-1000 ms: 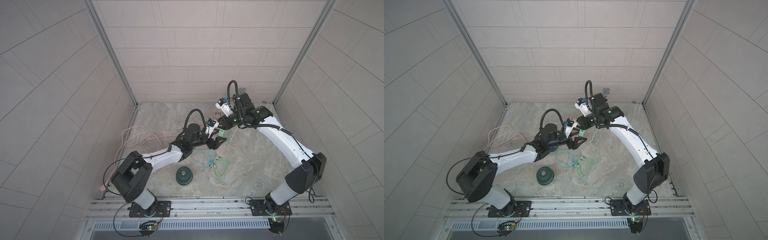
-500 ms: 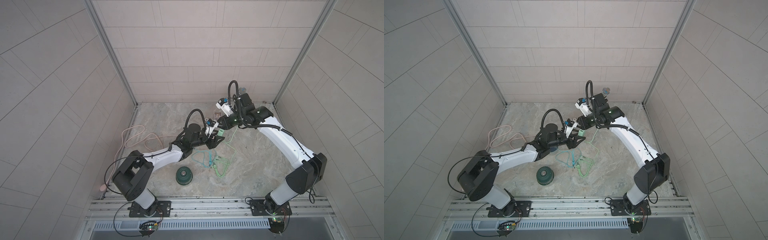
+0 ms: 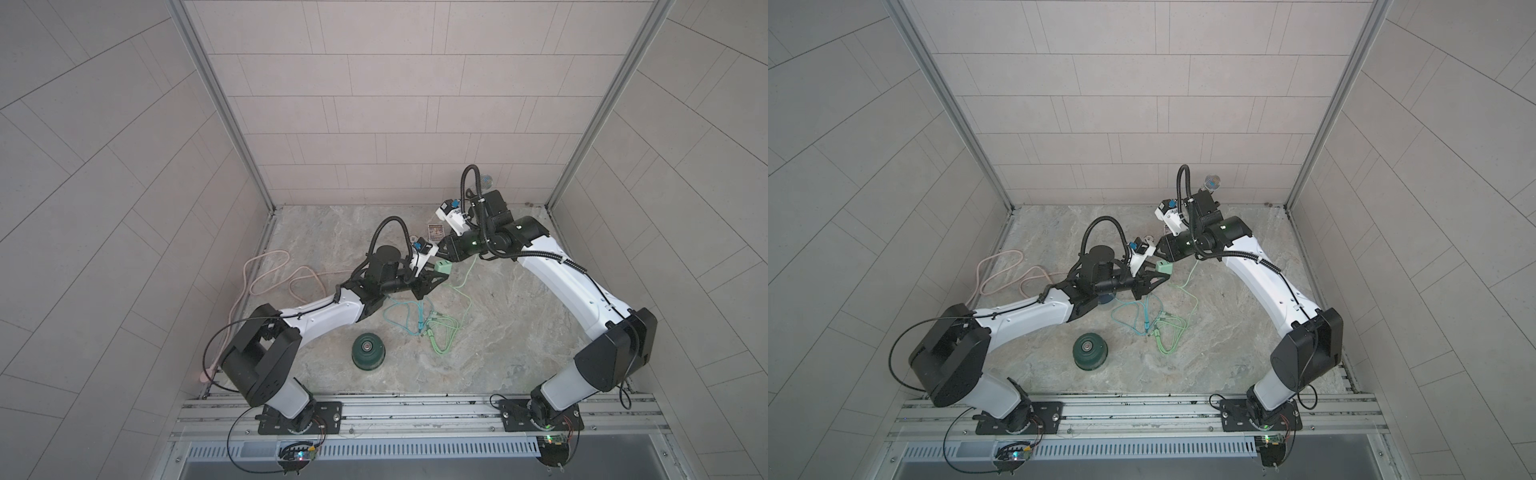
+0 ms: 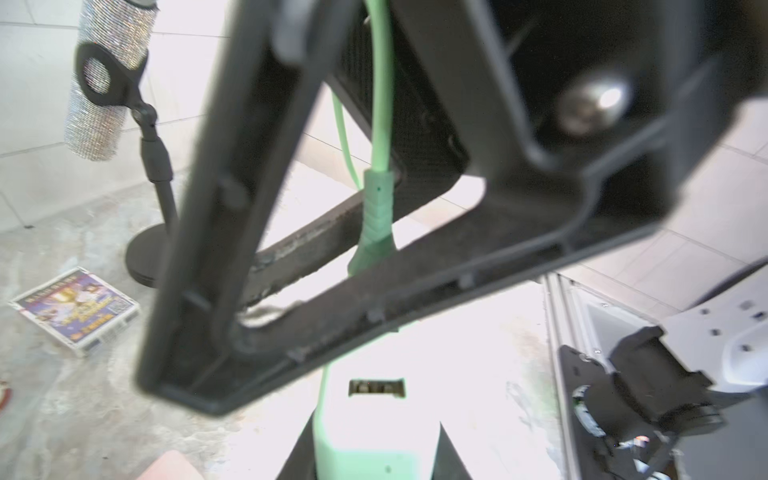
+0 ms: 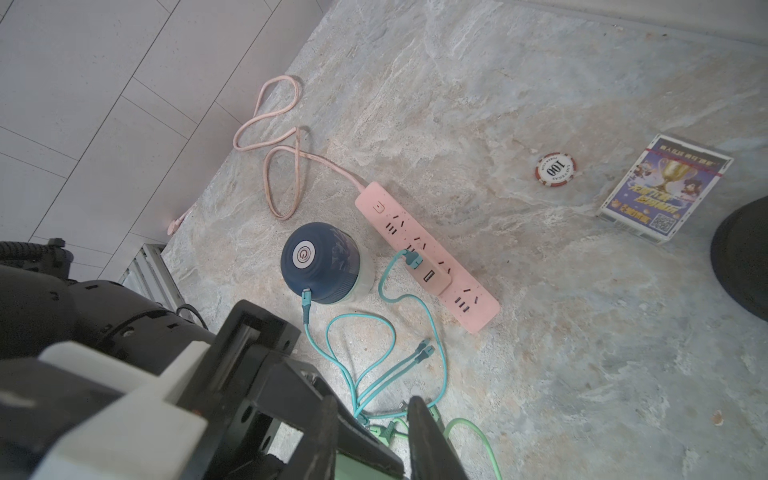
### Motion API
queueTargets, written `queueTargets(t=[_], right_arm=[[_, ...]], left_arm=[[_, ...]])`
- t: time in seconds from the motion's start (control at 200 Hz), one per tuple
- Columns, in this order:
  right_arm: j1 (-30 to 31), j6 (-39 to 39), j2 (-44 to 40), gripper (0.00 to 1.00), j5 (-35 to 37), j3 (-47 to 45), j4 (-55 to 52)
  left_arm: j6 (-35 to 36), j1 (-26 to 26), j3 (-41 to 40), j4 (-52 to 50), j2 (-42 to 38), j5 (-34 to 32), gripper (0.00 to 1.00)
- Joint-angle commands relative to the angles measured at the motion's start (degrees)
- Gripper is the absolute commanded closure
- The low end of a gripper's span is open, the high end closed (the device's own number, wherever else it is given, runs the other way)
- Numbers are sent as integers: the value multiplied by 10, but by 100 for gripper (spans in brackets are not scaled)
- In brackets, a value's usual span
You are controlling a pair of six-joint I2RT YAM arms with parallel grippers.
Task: Charge the cordless meat grinders
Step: Adjust the plug.
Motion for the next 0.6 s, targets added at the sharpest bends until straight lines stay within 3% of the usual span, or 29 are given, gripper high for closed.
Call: queueTargets(t=[0.0, 0.28, 0.42, 0.595], right_arm=[[-13, -14, -29, 81, -33, -10, -1], [-55, -109, -75, 53, -191, -68, -10], [-55, -135, -87, 50, -249, -95, -13], [-55, -163, -96, 49, -255, -117, -23]], left_arm=[[12, 9, 24, -29, -29, 42, 87], [49, 31, 49, -139, -49, 139, 88], [70, 38, 87, -215, -40, 183, 88], [85, 39, 107, -256, -35, 201, 88]])
